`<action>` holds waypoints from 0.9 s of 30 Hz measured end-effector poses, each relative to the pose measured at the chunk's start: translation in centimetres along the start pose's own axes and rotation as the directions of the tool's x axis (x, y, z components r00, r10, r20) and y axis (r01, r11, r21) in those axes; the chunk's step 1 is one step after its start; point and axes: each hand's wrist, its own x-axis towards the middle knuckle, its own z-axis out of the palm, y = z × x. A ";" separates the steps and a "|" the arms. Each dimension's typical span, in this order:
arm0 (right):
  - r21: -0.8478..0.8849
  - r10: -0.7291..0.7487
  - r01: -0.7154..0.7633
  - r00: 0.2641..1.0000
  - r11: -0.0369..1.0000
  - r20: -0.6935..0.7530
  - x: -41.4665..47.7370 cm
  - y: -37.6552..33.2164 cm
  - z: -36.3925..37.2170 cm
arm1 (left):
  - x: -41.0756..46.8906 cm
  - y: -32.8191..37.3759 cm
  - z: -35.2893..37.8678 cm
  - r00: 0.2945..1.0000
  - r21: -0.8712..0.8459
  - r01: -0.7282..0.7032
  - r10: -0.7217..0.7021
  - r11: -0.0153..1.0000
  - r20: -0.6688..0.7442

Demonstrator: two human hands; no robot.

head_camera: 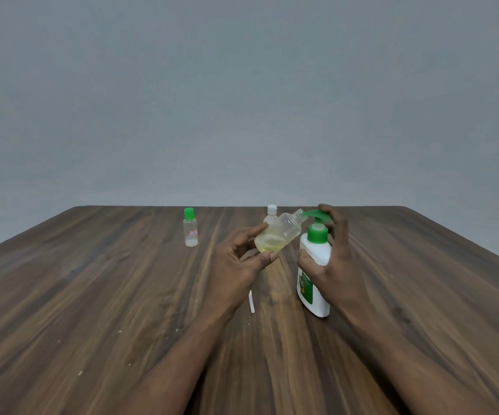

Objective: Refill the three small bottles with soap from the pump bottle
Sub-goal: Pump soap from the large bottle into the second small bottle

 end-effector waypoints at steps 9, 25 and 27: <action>0.006 -0.022 0.022 1.000 1.000 0.000 0.1 -0.1 0.4 | 0.1 0.1 -0.8 0.997 0.005 0.049 -0.049 0.999 0.062; -0.084 -0.007 -0.007 0.987 0.996 -0.161 -0.4 -1.6 2.9 | 0.3 -0.2 -1.2 0.995 -0.013 0.059 -0.057 0.998 0.082; -0.075 -0.010 -0.002 0.988 0.997 -0.156 -0.3 -1.5 2.8 | 0.2 -0.3 -1.3 0.995 -0.015 0.064 -0.063 0.998 0.080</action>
